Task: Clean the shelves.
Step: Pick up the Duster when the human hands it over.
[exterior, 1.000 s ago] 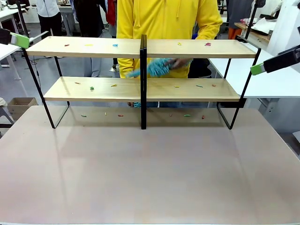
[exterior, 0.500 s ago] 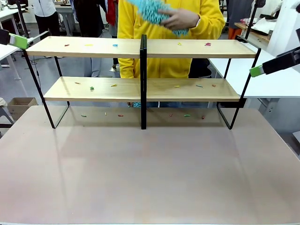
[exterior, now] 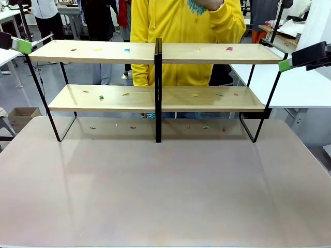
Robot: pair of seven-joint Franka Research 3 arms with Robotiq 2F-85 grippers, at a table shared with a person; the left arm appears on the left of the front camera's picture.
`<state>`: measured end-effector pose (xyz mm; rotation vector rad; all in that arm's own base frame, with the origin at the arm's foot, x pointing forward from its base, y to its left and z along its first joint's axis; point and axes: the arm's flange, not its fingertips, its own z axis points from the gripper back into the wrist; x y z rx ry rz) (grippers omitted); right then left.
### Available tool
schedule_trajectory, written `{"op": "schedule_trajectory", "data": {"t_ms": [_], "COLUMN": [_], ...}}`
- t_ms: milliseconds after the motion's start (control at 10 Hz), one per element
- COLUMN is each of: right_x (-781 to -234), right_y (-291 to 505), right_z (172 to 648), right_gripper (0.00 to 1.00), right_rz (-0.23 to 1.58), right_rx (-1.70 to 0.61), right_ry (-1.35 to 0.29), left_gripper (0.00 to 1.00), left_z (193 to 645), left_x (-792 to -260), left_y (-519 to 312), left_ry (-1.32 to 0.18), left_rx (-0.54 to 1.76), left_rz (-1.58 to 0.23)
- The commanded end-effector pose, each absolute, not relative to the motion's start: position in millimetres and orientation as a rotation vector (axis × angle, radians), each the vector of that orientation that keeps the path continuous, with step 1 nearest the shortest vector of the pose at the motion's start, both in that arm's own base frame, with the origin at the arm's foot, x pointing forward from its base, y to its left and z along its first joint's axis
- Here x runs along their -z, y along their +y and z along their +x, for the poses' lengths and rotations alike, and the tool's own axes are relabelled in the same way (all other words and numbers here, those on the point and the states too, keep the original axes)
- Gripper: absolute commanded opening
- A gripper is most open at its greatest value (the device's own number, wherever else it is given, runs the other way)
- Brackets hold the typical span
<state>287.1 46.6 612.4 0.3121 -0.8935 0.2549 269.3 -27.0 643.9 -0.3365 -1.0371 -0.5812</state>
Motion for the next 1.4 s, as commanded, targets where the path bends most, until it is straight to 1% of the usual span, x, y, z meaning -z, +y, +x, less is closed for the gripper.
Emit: {"op": "schedule_trajectory", "data": {"t_ms": [0, 700, 1300], "right_x": [-606.7, -620.6, -625.4], "right_y": [57.8, 77.2, 76.8], "right_z": [271.1, 265.1, 268.3], "right_gripper": [1.0, 1.0, 1.0], "right_rz": [0.304, 0.233, 0.251], "right_rx": [-0.228, -0.295, -0.297], "right_ry": [-0.927, -0.961, -0.94], "left_gripper": [1.0, 1.0, 1.0], "left_z": [269.4, 269.4, 269.4], "left_x": [-644.0, -644.0, -644.0], "left_y": [-27.5, -27.5, -27.5], "left_ry": [-1.04, -1.04, -1.04], "left_rx": [0.594, 0.594, 0.594], "left_rz": [-0.341, -0.341, -0.341]}}
